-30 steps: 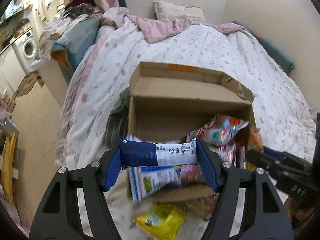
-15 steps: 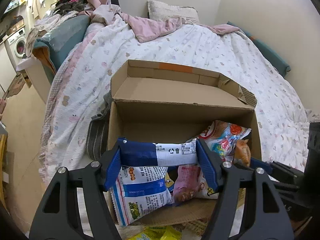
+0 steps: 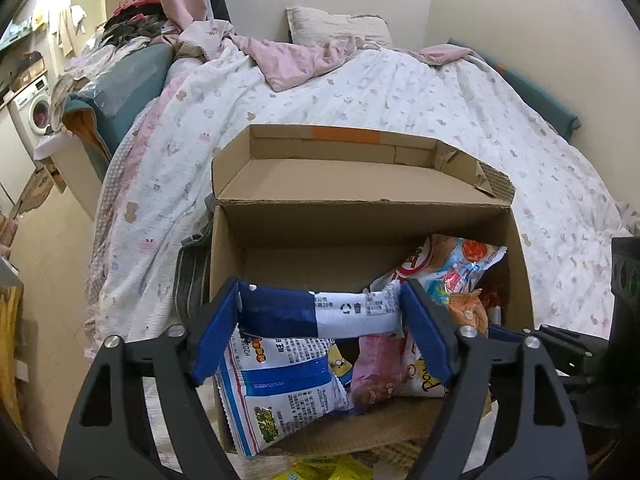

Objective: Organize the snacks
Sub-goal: 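Carry both held snacks up over the box, then lower both snacks into the box and open both grippers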

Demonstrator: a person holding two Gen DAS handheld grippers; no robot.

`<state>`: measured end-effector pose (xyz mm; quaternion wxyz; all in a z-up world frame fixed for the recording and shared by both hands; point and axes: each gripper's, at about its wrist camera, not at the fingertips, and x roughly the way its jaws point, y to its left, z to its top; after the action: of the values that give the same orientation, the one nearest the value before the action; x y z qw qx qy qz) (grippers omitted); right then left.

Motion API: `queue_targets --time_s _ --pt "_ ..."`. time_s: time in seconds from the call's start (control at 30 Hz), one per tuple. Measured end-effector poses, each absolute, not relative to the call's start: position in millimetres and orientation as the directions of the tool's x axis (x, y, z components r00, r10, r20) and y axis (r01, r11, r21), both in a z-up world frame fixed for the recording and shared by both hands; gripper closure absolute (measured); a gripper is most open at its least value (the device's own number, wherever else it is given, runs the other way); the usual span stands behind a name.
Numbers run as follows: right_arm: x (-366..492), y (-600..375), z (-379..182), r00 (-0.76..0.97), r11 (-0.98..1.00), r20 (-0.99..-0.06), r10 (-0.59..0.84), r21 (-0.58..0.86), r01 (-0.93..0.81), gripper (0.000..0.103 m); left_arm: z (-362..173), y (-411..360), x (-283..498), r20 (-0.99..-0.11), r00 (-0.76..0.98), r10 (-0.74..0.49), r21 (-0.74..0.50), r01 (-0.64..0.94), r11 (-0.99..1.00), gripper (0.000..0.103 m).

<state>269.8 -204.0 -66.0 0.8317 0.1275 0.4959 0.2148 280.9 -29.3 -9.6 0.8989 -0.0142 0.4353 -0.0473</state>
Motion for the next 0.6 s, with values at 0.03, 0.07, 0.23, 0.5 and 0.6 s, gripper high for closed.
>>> queue_targets --time_s 0.03,0.07,0.23,0.5,0.6 --pt "269.8 -203.9 -65.9 0.417 0.875 -0.769 0.484 0.425 -0.231 0.062 -8.9 -29.8 280.0 -0.778 0.621 -0.094 -0.062 0.074 0.995 0.024" --pt "269.8 -203.9 -65.7 0.419 0.875 -0.769 0.483 0.425 -0.231 0.062 -8.5 -30.3 279.6 -0.776 0.624 -0.091 -0.056 0.076 0.996 0.020" --pt "271.3 -205.2 -67.7 0.414 0.872 -0.768 0.489 0.432 -0.228 0.062 -10.5 -28.1 279.5 -0.785 0.604 -0.135 -0.105 0.084 0.991 0.016" --pt "271.7 -212.1 -66.8 0.425 0.858 -0.747 0.512 0.468 -0.212 0.053 -13.0 -22.9 279.2 -0.794 0.595 -0.125 -0.111 0.060 0.992 0.016" --pt "272.2 -217.6 -65.8 0.437 0.851 -0.733 0.520 0.488 -0.195 0.037 -12.7 -22.8 277.6 -0.793 0.597 -0.121 -0.106 0.061 0.992 0.016"
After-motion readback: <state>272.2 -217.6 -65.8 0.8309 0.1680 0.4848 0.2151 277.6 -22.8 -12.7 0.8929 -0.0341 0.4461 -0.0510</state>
